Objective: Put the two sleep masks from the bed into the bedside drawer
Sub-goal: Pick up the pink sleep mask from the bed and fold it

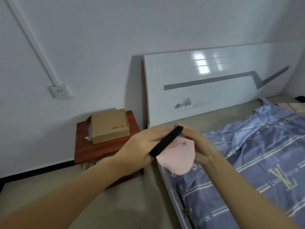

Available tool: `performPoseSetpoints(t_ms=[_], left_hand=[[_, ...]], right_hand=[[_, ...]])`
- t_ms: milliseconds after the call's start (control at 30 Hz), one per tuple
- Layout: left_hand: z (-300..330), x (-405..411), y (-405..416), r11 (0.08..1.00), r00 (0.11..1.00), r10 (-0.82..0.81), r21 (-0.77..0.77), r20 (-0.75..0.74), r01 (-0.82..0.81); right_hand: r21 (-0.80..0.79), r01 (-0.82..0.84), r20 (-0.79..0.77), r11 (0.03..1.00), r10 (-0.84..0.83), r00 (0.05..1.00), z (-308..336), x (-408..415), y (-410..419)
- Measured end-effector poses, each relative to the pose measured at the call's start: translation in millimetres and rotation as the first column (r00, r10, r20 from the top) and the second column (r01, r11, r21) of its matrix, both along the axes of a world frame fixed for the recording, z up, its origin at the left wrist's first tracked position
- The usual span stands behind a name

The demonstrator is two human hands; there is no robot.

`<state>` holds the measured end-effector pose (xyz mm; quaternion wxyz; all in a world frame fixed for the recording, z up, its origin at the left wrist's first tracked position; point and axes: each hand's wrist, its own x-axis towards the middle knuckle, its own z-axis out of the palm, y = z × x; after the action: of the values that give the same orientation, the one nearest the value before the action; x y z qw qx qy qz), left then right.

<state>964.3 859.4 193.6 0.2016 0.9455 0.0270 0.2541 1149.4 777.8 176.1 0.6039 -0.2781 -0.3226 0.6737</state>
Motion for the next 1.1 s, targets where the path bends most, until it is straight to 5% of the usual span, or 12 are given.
performPoseSetpoints(t_ms=[100, 267, 333, 367, 400, 467, 500, 533, 667, 733, 900, 1100], left_hand=[[-10, 2, 9, 0.994, 0.992, 0.053, 0.090, 0.114, -0.064], [-17, 6, 12, 0.935, 0.994, 0.108, 0.341, -0.009, -0.099], [-21, 5, 17, 0.958, 0.982, 0.187, 0.226, -0.021, -0.177], [-23, 3, 19, 0.967, 0.967, 0.255, 0.001, -0.015, -0.255], [-25, 1, 21, 0.889, 0.939, 0.343, -0.313, -0.030, -0.335], [-24, -2, 20, 0.434, 0.906, 0.405, -0.847, -0.120, -0.306], [-26, -2, 20, 0.194, 0.921, 0.352, -0.950, -0.166, -0.246], [-33, -3, 21, 0.118, 0.936, 0.288, -0.963, -0.200, -0.243], [-53, -12, 35, 0.131, 0.901, 0.338, -0.934, -0.272, -0.331], [-67, -21, 53, 0.097, 0.881, 0.362, -0.927, -0.306, -0.362], [-118, -58, 99, 0.205, 0.822, 0.342, -0.818, -0.454, -0.537], [-210, -109, 153, -0.009, 0.717, 0.181, -0.731, -0.673, -0.683]], right_hand=[[-0.025, 0.003, 0.074, 1.000, -0.001, 0.997, -5, 5, -9], [-0.177, 0.024, 0.381, 0.984, 0.047, 0.923, -3, 18, -3], [-0.179, 0.075, 0.575, 0.981, 0.043, 0.817, -3, 17, 6], [-0.174, 0.119, 0.641, 0.977, 0.021, 0.768, -4, 14, 11], [-0.156, 0.175, 0.685, 0.972, -0.021, 0.728, -4, 10, 16], [-0.092, 0.299, 0.748, 0.950, -0.132, 0.650, -6, 0, 30], [-0.057, 0.340, 0.772, 0.939, -0.174, 0.612, -8, -6, 36], [-0.029, 0.367, 0.790, 0.930, -0.204, 0.578, -10, -12, 42], [-0.041, 0.427, 0.795, 0.903, -0.230, 0.562, -22, -29, 67], [-0.166, 0.446, 0.757, 0.879, -0.176, 0.629, -35, -38, 83], [-0.543, 0.296, 0.608, 0.786, 0.124, 0.784, -90, -63, 125], [-0.734, 0.199, 0.608, 0.650, 0.498, 0.618, -184, -102, 167]])
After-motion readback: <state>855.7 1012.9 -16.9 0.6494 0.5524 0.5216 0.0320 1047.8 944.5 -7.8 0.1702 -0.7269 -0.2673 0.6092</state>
